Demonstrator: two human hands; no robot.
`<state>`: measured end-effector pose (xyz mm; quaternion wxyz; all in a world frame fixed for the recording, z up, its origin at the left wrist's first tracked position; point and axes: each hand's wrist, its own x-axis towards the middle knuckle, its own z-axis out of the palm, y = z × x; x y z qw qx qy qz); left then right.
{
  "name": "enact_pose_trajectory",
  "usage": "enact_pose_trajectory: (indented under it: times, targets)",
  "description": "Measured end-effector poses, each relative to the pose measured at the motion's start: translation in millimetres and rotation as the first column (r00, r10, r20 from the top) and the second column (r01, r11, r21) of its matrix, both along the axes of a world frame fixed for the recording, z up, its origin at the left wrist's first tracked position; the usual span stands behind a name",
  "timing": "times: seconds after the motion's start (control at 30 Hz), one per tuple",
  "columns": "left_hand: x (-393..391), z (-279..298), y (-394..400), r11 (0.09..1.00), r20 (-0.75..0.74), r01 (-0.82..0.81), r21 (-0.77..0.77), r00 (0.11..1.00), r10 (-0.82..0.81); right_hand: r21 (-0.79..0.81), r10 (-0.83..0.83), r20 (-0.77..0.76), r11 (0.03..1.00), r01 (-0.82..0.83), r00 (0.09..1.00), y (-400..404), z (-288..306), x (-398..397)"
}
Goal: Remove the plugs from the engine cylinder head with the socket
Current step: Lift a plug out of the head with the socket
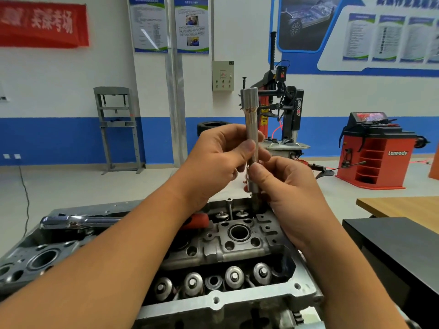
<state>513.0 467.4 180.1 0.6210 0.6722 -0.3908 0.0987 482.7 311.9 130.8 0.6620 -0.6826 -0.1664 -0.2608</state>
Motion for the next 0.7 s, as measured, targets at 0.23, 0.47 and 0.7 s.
enact_pose_trajectory:
  times: [0.23, 0.47, 0.7]
  targets:
    - [-1.2, -0.9, -2.6, 0.996, 0.052, -0.085, -0.039, 0.995, 0.087, 0.09, -0.016, 0.024, 0.996, 0.014, 1.0, -2.2, 0.6, -0.4]
    - [1.0, -0.6, -1.2, 0.999, -0.004, 0.0, -0.039, 1.0, 0.0, 0.104, 0.092, 0.014, 0.99, -0.093, 0.996, -0.2, 1.2, 0.0]
    - [-1.4, -1.0, -2.2, 0.997, 0.034, -0.044, -0.058, 0.998, 0.046, 0.081, -0.021, 0.077, 0.997, 0.014, 0.997, -1.7, -1.3, -0.5]
